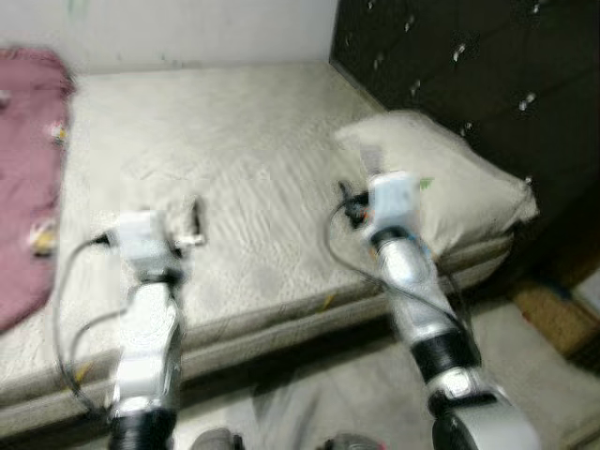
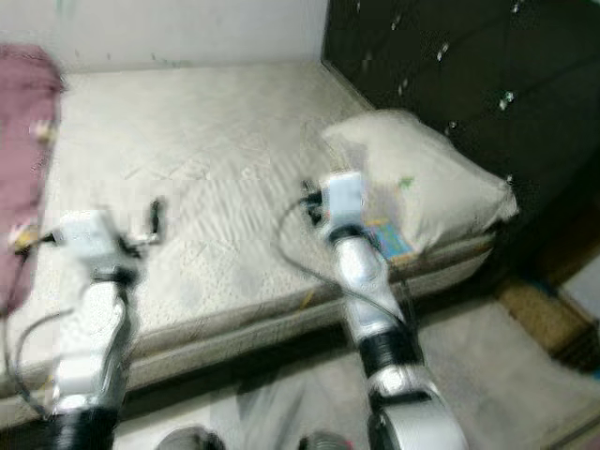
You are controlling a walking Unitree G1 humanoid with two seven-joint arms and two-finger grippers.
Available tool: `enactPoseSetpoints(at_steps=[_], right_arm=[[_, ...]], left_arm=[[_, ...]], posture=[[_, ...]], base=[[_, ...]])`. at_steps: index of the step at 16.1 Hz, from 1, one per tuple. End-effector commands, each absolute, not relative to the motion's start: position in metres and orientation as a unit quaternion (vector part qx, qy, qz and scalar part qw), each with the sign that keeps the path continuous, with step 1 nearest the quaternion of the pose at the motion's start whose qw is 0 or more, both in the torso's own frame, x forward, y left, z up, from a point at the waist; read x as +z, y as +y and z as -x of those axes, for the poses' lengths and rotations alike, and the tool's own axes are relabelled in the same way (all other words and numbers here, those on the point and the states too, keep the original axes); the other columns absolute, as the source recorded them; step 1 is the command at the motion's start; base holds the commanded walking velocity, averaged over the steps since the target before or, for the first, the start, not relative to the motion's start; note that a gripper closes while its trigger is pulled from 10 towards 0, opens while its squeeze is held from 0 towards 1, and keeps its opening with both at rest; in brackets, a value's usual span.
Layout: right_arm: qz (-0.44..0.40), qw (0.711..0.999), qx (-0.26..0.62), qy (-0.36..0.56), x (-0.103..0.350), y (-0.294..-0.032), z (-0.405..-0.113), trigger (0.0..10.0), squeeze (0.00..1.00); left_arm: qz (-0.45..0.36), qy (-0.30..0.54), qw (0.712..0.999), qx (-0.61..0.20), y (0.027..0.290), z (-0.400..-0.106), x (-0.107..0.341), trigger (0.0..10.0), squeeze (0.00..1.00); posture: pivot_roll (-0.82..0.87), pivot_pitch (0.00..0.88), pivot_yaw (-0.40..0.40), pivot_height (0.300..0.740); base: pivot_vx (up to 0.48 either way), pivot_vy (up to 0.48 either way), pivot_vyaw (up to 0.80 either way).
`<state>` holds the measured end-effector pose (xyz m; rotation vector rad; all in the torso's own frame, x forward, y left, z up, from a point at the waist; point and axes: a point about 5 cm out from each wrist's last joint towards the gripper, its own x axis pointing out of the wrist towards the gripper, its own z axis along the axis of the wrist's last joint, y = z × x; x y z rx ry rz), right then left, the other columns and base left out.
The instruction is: Clean up the room
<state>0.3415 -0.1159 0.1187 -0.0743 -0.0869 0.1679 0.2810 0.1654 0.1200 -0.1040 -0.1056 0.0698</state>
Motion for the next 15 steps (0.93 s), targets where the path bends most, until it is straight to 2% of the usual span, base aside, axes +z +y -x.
enactPoseSetpoints(at_steps=[1, 5, 8, 15], right_arm=[[0.034, 0.994, 0.084, -0.054, 0.1260, -0.1143, -0.3444, 10.0, 0.00], [0.049, 0.993, 0.088, -0.060, 0.1270, -0.1120, -0.3443, 10.0, 0.00], [0.047, 0.993, 0.088, -0.060, 0.1272, -0.1121, -0.3444, 10.0, 0.00], [0.040, 0.994, 0.088, -0.060, 0.1277, -0.1122, -0.3446, 10.0, 0.00]], left_arm=[[0.047, -0.056, 0.997, 0.031, 0.1674, -0.2809, 0.1215, 10.0, 0.00], [0.050, -0.060, 0.997, 0.023, 0.1658, -0.2798, 0.1227, 10.0, 0.00], [0.052, -0.061, 0.997, 0.019, 0.1653, -0.2795, 0.1230, 10.0, 0.00], [0.053, -0.059, 0.997, 0.015, 0.1645, -0.2790, 0.1222, 10.0, 0.00]], posture=[[0.00, 0.000, -0.068, 0.740], [0.00, 0.000, -0.068, 0.740], [0.00, 0.000, -0.067, 0.740], [0.00, 0.000, -0.070, 0.740]], base=[[0.000, 0.000, 0.00], [0.207, 0.000, 0.00], [0.341, 0.000, 0.72], [0.361, 0.000, 0.00]])
